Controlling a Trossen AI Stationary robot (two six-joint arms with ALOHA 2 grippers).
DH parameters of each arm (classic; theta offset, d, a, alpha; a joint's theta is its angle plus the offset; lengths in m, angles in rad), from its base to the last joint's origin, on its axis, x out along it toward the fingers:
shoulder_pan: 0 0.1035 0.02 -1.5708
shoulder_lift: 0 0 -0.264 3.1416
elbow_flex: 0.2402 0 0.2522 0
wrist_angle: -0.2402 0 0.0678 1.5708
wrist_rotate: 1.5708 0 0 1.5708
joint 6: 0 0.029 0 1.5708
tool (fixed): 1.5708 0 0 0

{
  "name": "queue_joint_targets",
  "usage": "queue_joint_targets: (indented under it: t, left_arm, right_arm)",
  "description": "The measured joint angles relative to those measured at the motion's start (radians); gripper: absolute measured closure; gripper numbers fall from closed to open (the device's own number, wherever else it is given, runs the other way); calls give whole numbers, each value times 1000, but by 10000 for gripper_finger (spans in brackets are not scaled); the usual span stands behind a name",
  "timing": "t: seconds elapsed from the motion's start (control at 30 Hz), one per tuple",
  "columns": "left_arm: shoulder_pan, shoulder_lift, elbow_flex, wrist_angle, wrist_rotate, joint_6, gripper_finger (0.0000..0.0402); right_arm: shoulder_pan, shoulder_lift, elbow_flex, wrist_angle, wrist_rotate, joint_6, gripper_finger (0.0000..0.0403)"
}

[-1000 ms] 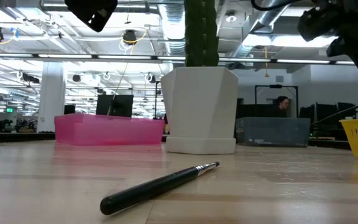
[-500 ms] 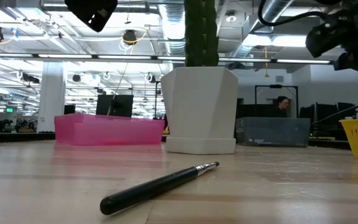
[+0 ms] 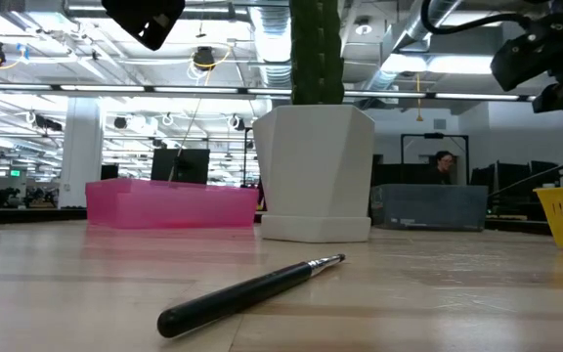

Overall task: Pick & Place Paint Supplies
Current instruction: Put the blue paint bottle into the yellow bin, then put the foundation brush into the black bin

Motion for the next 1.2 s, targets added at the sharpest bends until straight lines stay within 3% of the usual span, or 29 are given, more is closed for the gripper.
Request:
queue_joint_targets:
  t: [0.13, 0.33, 0.47, 0.7, 1.0, 1.2]
  left_arm:
    - [0, 0, 0, 0, -1, 0, 179]
    - [0, 0, 0, 0, -4, 0, 179]
    - [0, 0, 0, 0, -4, 0, 179]
    - [0, 0, 0, 0, -3, 1, 179]
    - [0, 0, 0, 0, -3, 2, 179]
    - [0, 0, 0, -1, -2, 3, 179]
  right_arm:
    - [0, 0, 0, -1, 2, 0, 283]
    - [0, 0, -2, -7, 39, 0, 206]
    - [0, 0, -2, -10, 41, 1, 181]
    - [-3, 1, 8, -29, 51, 1, 175]
    - [-3, 1, 136, -26, 196, -82, 174]
    - [10, 0, 213, 167, 295, -239, 173]
